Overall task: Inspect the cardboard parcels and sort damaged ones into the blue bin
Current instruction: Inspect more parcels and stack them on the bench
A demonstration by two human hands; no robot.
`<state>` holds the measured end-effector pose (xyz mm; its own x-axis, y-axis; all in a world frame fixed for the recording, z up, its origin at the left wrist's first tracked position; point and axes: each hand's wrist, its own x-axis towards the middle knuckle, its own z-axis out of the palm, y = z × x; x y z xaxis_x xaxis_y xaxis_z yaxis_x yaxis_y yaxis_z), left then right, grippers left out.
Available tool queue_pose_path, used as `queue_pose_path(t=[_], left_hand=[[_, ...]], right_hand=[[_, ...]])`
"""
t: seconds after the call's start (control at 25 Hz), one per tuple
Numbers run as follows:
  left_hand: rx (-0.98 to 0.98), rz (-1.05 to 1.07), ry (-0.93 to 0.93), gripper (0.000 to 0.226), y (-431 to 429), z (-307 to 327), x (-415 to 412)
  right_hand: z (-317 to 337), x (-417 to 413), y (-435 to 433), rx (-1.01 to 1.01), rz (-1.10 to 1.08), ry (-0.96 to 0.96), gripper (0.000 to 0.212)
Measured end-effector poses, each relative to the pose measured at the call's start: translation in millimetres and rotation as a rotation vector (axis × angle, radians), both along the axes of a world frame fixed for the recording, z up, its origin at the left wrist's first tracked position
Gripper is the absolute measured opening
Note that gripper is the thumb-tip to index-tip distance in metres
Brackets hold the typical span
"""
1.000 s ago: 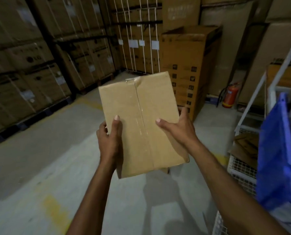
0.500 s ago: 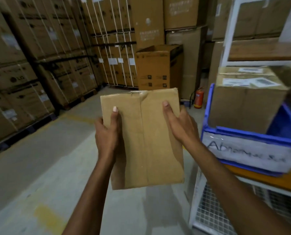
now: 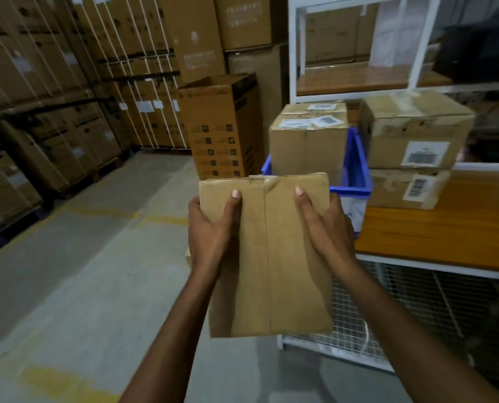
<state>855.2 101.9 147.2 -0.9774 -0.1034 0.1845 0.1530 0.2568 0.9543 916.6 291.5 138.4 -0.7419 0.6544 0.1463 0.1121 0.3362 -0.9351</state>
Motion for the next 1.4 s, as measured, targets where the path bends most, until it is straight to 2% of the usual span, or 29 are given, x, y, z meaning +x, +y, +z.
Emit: queue_pose_path(t=[0.12,0.28,0.44,0.6,0.76,0.96,1.16,1.4], left_hand=[[0.001,-0.063,-0.004,0.083,66,7,38],[0.031,-0.112,0.000,0.083,154,-3,98],[0.100,-0.150,0.006,0.086,225,2,127],[0.139,-0.261,-0.002,0.082,282,14,113],[0.169,-0.377,-0.032,0.082,324,11,83],[0.137,-0.394,-0.007,0.085,364,0,55],[0.059,-0.414,0.029,0.104,390,-9,31],[0.039,-0.385,0.066,0.097,417,-12,7]], right_hand=[[-3,50,61,0.010,-0.064,0.056,0.051],[-2,118,147,0.070,-0.144,0.063,0.054],[22,145,220,0.171,-0.159,0.072,0.065],[30,145,277,0.165,-0.191,0.094,0.065],[16,133,312,0.117,-0.221,0.088,0.075],[5,116,342,0.113,-0.262,0.047,0.080],[-1,90,371,0.134,-0.271,0.024,0.077],[-9,62,405,0.142,-0.284,0.017,0.078]])
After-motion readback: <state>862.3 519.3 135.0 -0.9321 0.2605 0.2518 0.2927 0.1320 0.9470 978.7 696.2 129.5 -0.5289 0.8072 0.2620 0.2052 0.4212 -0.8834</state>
